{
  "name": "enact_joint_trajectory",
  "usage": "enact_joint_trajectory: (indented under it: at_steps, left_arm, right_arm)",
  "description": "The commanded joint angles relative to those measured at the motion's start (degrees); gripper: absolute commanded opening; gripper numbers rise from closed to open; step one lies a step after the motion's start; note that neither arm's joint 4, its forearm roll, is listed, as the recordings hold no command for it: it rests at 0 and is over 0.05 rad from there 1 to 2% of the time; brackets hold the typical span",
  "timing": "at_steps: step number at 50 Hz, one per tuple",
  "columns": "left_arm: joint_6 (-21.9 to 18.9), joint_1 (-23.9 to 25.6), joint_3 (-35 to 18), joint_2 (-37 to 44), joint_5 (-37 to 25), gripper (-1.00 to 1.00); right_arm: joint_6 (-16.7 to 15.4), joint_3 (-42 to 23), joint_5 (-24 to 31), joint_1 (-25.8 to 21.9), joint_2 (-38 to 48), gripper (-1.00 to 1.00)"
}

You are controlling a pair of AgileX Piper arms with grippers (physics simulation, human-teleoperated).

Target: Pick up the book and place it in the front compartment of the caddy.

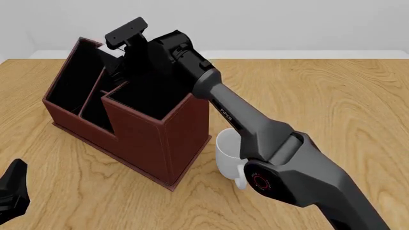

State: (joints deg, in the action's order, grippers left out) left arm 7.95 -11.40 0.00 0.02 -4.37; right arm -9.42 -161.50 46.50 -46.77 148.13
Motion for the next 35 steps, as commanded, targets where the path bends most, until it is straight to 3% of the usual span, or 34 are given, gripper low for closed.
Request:
enact_joint_trajectory:
  at_steps: [1, 24, 25, 35]
  left_arm:
    - [0.04, 0.0, 0.0, 0.0, -0.04, 1.0]
    - [0.06, -0.07, 0.0, 0.0, -0.11, 1.0]
    - [0.09, -0.1, 0.0, 0.0, -0.11, 1.0]
    - [0.12, -0.19, 0.0, 0.0, -0.12, 1.0]
  right_arm:
    - [0.98, -0.64, -0.12, 0.0, -0.45, -1.0]
    - [1.18, -0.64, -0.06, -0.04, -0.34, -1.0]
    - [1.25, -0.64, -0.05, -0.12, -0.31, 1.0]
    - [1.4, -0.64, -0.04, -0.35, -0.19, 1.0]
